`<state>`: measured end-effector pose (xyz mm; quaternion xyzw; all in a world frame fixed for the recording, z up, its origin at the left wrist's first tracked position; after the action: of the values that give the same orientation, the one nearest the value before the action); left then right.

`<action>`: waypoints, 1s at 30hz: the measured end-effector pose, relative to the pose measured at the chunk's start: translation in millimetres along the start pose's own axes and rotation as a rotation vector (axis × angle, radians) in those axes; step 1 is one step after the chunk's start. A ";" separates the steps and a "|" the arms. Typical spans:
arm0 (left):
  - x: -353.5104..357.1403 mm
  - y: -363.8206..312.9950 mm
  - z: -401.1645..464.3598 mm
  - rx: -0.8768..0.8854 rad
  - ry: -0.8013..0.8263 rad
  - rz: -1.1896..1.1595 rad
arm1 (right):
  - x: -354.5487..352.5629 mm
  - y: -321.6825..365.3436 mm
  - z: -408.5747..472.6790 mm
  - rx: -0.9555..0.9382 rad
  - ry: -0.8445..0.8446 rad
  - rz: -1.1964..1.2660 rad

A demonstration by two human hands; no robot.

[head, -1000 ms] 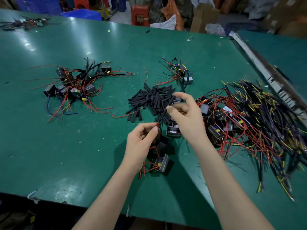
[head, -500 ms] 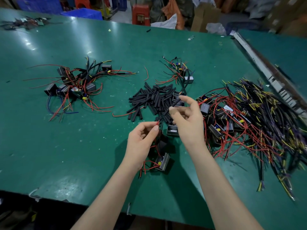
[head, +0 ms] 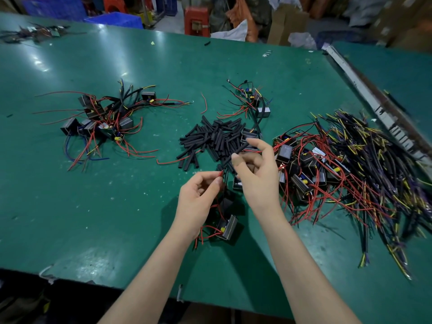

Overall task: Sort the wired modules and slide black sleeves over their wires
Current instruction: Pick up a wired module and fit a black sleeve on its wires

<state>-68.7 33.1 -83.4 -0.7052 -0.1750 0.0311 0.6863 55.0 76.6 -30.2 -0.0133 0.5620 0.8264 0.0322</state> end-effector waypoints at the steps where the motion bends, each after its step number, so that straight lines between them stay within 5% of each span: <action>1: 0.1 0.0 0.0 -0.001 -0.002 0.000 | -1.4 0.3 -0.1 -0.011 -0.018 0.000; 6: -0.1 0.5 -0.3 -0.003 -0.005 0.000 | -9.7 0.2 1.5 -0.043 -0.123 0.021; 21: -1.2 0.6 0.4 0.001 -0.006 0.038 | -2.5 -1.9 -0.1 -0.119 0.039 -0.115; 30: -1.3 3.3 2.3 -0.034 -0.029 0.104 | 0.2 13.4 15.3 -0.261 0.393 -0.317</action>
<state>-69.8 34.9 -87.0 -0.7244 -0.1484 0.0742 0.6691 54.1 86.0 -12.2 -0.2650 0.4372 0.8580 0.0493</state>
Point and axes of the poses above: each hand's wrist, its own z-axis towards the middle knuckle, its own x-axis out of the palm, y = z × x, the point moved 4 cm from there along z, towards the middle knuckle, and after that the axes turned 8 degrees about -x, right-handed, at the moved point
